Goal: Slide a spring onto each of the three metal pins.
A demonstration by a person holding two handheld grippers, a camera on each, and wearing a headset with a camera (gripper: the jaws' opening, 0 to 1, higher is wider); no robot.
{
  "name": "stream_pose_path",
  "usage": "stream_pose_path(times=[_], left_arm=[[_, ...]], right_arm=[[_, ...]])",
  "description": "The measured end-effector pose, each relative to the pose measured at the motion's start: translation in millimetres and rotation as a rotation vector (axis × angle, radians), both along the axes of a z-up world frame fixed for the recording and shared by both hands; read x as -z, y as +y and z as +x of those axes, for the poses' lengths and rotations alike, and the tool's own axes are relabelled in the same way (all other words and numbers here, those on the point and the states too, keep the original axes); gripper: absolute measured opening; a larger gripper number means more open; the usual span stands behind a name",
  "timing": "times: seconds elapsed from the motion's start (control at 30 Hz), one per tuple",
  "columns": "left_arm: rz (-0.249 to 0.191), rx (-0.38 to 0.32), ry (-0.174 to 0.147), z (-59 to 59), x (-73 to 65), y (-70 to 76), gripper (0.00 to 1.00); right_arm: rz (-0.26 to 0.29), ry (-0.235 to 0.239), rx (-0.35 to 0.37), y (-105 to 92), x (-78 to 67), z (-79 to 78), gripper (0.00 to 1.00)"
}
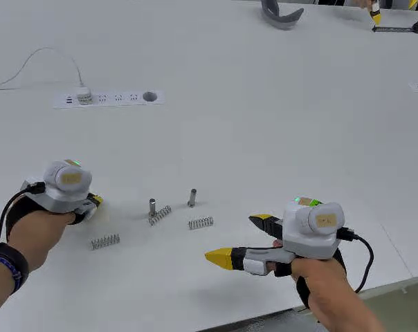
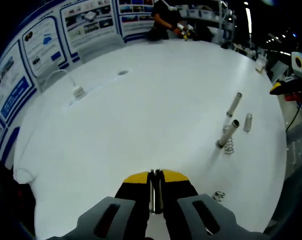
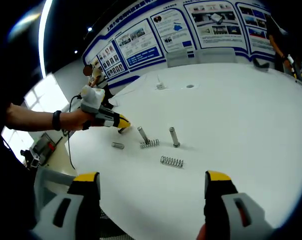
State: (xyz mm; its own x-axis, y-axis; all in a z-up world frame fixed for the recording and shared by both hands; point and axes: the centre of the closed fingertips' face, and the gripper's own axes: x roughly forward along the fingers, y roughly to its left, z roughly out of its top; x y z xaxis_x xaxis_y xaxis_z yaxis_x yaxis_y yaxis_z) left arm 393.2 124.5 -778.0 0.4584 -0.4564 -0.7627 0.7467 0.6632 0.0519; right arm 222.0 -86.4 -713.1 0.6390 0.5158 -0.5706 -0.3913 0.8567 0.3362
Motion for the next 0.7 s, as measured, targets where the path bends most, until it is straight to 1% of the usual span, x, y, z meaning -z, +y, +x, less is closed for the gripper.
stream_pose_path(times=[0.23, 0.7], left_arm=[[-0.017, -0.019, -0.013, -5.3, -11.2, 8.8, 0.08], [-0.029, -0.044, -0.024, -16.7, -21.4, 22.4, 0.08]], right_arm=[[0.001, -0.005, -0.006, 2.0, -2.2, -1.2, 0.87], [-0.004, -0.01, -0.02, 6.8, -3.3, -2.3, 0.87]])
